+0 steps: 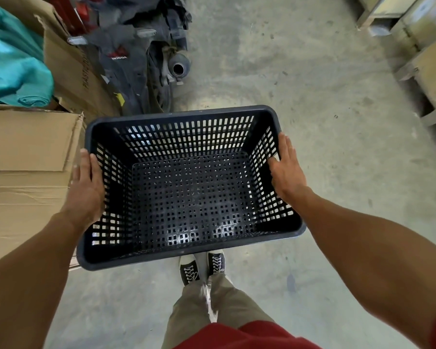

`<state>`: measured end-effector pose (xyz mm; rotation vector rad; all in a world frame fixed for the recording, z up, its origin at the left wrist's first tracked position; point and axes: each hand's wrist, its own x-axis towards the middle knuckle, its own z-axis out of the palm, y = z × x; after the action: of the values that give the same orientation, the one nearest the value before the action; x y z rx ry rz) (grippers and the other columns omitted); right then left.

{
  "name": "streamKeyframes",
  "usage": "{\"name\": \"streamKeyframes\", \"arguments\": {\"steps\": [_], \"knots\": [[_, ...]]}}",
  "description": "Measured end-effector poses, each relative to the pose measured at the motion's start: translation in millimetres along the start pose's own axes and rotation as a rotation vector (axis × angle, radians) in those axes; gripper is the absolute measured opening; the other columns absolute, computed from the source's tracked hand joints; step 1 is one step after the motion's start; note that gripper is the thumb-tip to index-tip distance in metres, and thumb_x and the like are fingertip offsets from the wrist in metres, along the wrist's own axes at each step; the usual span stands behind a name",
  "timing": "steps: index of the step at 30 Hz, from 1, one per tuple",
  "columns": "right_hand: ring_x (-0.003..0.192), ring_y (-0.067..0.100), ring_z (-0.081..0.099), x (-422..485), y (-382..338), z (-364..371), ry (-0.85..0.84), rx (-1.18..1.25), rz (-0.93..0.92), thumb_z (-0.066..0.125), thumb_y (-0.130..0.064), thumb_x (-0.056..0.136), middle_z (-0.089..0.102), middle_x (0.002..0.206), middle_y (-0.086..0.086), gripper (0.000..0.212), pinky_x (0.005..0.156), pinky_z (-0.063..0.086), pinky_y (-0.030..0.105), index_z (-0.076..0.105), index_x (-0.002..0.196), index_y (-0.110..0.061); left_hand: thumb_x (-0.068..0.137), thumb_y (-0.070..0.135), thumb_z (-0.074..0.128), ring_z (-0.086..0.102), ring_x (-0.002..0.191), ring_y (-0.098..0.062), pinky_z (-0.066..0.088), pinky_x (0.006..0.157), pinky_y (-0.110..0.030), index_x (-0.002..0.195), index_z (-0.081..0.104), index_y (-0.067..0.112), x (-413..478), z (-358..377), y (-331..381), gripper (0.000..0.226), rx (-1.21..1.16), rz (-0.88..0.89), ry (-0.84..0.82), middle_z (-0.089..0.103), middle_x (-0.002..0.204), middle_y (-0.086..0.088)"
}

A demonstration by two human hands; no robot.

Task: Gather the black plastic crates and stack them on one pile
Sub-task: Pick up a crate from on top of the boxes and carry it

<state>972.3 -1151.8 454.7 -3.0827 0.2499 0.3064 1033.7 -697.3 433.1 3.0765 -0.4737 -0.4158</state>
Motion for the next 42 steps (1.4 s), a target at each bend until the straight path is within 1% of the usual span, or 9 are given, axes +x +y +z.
{"name": "streamKeyframes", "arguments": {"steps": [7,10,16,19,23,27,32,37,42], "knots": [[0.152,0.037,-0.004,4.8,7.1,0.5,0.003,0.118,-0.051,0.074,0.002,0.077,-0.009,0.165,0.017,0.019,0.121,0.028,0.043,0.061,0.088,-0.006,0.089,0.005,0.051,-0.017,0.146,-0.037,0.015,0.114,-0.060,0.146,-0.024,0.008,1.4,-9.4,-1.0,0.095,-0.014,-0.133,-0.105,-0.036,0.153,-0.010],[0.153,0.034,0.000,4.1,5.2,0.3,0.023,0.168,-0.039,0.077,0.001,0.075,-0.006,0.166,0.013,0.020,0.120,0.031,0.041,0.060,0.080,-0.008,0.092,0.018,0.051,-0.021,0.145,-0.036,0.012,0.115,-0.061,0.146,-0.026,0.010,-3.6,-11.3,2.7,0.094,0.007,-0.169,-0.125,-0.036,0.153,-0.009],[0.150,0.037,-0.017,-2.9,-5.7,1.1,-0.056,-0.038,0.015,0.074,-0.022,0.077,-0.023,0.161,0.020,0.021,0.123,-0.005,0.044,0.064,0.094,-0.014,0.090,0.029,0.049,-0.013,0.146,-0.040,0.016,0.112,-0.064,0.148,-0.016,0.006,-8.2,-13.0,8.1,0.091,0.049,-0.170,-0.086,-0.025,0.157,-0.014],[0.146,0.037,-0.029,-4.8,-9.0,-0.4,-0.077,-0.152,-0.018,0.065,-0.032,0.076,-0.030,0.156,0.022,0.035,0.116,-0.026,0.044,0.062,0.109,-0.020,0.091,0.039,0.036,-0.013,0.147,-0.035,0.005,0.114,-0.060,0.150,-0.009,0.002,-9.8,-12.0,9.7,0.083,0.123,-0.124,0.012,-0.019,0.159,-0.015],[0.147,0.033,-0.026,-6.2,-10.2,-8.2,-0.125,-0.188,-0.117,0.050,-0.039,0.083,-0.021,0.157,0.018,0.055,0.123,-0.010,0.052,0.052,0.133,-0.017,0.087,0.053,0.027,-0.012,0.149,-0.025,-0.010,0.119,-0.045,0.150,0.001,0.001,-7.2,-7.8,16.7,0.086,0.226,0.063,0.042,-0.007,0.160,-0.015],[0.153,0.030,0.001,-5.6,-8.3,-11.8,-0.153,-0.245,-0.172,0.024,-0.050,0.078,0.026,0.162,0.012,0.067,0.122,-0.006,0.053,0.067,0.120,-0.020,0.081,0.061,0.030,-0.018,0.145,-0.017,-0.019,0.117,-0.037,0.150,0.008,0.006,-4.1,-10.8,15.9,0.091,0.201,0.063,0.002,0.001,0.160,-0.013],[0.148,0.033,0.028,-3.5,-3.0,-2.1,-0.067,-0.260,-0.209,0.032,-0.047,0.078,0.066,0.132,0.004,0.057,0.120,0.003,0.054,0.076,0.096,-0.017,0.080,0.062,0.034,0.025,0.145,-0.022,-0.010,0.120,-0.041,0.139,0.046,0.013,-4.7,-12.6,13.1,0.078,0.206,0.068,-0.077,0.034,0.153,-0.011],[0.149,0.032,0.025,2.2,-3.7,-2.2,-0.111,-0.272,-0.178,0.041,-0.048,0.079,0.064,0.134,0.005,0.052,0.121,0.009,0.056,0.075,0.101,-0.016,0.082,0.055,0.029,0.032,0.142,-0.023,-0.011,0.119,-0.039,0.133,0.055,0.011,-0.8,-17.2,17.0,0.072,0.165,0.027,-0.086,0.041,0.150,-0.012],[0.153,0.029,0.006,-0.2,-10.3,-12.3,-0.184,-0.288,-0.138,0.039,-0.050,0.085,0.040,0.156,0.006,0.056,0.123,-0.001,0.054,0.066,0.122,-0.019,0.083,0.056,0.028,0.012,0.146,-0.022,-0.019,0.116,-0.035,0.145,0.033,0.003,-1.7,-17.6,19.5,0.081,0.229,0.040,0.003,0.024,0.156,-0.016]]}}
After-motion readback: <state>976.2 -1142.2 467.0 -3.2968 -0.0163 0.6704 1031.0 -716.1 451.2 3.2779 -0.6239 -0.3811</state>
